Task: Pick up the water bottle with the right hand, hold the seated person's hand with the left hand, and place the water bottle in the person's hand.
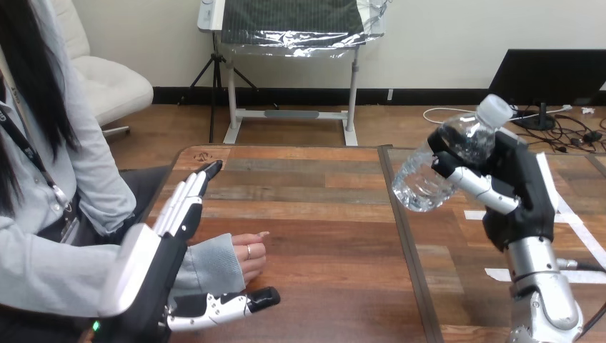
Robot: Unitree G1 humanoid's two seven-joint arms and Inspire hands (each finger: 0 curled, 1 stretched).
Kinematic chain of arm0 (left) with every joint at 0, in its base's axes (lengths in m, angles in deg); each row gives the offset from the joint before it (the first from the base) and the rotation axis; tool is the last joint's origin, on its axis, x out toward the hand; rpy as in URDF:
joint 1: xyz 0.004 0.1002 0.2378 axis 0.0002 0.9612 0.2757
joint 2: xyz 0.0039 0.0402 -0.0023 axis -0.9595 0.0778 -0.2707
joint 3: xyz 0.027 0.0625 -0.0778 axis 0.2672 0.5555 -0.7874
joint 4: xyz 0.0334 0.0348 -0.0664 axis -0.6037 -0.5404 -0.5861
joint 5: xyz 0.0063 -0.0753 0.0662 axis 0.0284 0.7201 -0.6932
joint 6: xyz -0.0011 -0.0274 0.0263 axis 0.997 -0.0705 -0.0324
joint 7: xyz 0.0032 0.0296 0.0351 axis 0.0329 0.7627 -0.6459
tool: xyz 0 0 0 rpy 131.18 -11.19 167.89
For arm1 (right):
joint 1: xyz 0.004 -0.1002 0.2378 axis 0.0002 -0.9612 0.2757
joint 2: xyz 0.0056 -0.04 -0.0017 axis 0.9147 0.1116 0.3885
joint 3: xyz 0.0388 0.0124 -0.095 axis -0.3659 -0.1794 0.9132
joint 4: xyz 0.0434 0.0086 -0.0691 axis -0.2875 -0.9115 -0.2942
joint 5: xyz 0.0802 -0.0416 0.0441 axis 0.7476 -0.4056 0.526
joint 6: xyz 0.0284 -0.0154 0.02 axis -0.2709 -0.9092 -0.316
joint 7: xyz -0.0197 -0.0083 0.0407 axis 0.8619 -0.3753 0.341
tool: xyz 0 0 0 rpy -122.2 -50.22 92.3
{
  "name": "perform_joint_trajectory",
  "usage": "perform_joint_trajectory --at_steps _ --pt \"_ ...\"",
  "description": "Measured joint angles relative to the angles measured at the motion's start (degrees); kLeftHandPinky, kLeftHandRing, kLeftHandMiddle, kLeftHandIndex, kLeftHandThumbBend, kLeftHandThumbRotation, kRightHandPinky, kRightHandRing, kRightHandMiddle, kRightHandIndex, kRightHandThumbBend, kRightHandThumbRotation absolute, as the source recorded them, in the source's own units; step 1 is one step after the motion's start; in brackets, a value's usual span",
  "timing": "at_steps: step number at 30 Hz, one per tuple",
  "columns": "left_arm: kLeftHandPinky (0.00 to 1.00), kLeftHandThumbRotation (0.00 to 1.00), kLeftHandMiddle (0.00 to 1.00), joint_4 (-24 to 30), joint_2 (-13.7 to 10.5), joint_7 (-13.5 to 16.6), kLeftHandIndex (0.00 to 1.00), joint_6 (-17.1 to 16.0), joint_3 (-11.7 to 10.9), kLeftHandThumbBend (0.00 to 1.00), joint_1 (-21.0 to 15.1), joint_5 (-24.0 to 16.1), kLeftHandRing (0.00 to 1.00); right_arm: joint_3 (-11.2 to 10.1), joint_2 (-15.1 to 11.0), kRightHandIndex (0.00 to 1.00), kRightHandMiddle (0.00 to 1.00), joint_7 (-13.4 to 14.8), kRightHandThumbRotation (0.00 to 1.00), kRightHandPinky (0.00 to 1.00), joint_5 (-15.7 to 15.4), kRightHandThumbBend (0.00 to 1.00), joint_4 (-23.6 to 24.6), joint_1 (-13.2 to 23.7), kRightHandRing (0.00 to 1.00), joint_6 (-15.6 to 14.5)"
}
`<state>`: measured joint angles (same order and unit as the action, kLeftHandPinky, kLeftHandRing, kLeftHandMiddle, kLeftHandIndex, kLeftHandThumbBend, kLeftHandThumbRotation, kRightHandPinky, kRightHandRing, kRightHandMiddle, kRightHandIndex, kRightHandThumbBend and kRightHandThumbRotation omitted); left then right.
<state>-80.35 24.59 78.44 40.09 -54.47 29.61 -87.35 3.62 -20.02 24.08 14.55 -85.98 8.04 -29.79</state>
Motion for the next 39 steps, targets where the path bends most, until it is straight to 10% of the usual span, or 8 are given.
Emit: perform_joint_trajectory --at_steps 11,39 --pt "0.91 0.44 0.98 6.13 -3.83 0.08 0.98 9.34 0.27 1.0 0.13 -5.46 0.96 1.09 0.09 0.4 0.37 -1.31 0.0 0.21 -0.07 0.67 3.29 -0.87 0.25 3.66" --pt "0.83 0.27 0.88 8.15 -16.48 -11.01 0.9 18.93 1.13 1.0 -2.98 0.3 0.88 4.45 1.9 0.37 0.35 -5.95 0.0 0.18 2.28 0.66 11.28 -7.07 0.25 6.67"
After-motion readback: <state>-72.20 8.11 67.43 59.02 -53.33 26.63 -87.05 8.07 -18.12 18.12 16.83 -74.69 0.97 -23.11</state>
